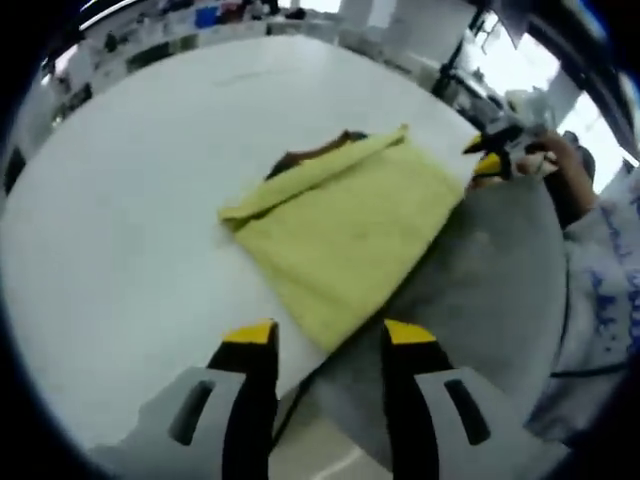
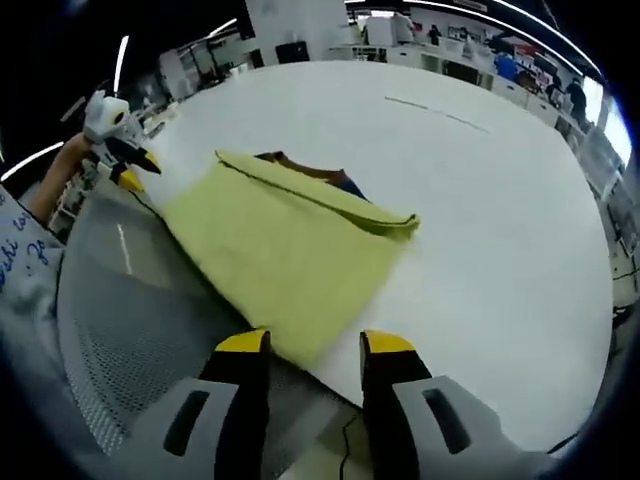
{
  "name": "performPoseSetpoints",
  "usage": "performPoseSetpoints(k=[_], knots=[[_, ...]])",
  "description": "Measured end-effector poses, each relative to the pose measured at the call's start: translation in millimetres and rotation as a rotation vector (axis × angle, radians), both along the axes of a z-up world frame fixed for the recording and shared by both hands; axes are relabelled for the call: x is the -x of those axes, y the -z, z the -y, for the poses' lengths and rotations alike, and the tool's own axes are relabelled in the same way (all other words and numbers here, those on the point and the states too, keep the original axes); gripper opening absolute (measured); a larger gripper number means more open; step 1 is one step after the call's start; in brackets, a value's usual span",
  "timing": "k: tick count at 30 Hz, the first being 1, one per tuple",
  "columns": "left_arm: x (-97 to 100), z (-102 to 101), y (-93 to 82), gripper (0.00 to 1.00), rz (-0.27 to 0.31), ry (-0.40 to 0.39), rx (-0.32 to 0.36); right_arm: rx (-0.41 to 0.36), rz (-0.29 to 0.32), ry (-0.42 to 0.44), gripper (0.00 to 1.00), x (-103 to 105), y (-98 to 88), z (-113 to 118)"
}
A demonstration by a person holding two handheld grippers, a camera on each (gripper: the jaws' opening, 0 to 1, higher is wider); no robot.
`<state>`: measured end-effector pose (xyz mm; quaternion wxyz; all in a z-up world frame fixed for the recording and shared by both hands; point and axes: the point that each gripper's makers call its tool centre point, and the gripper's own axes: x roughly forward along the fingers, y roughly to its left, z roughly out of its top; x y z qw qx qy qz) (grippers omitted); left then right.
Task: Fold the garment on the visible template until the final outline fits inside the template.
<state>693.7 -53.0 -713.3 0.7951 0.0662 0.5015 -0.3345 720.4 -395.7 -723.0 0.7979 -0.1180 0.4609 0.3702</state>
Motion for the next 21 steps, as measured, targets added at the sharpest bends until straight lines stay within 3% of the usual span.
performPoseSetpoints(k=[6, 21], knots=[[10.3, 6.5, 4.2, 0.31, -0.033, 0.003, 0.019, -0.029, -0.074, -0.002, 0.37, 15.3, 7.8, -7.0], [14.7, -1.3, 29.6, 0.17, -0.088, -0.059, 0.013, -0.038, -0.104, 0.006, 0.30, 19.3, 13.8, -6.4]])
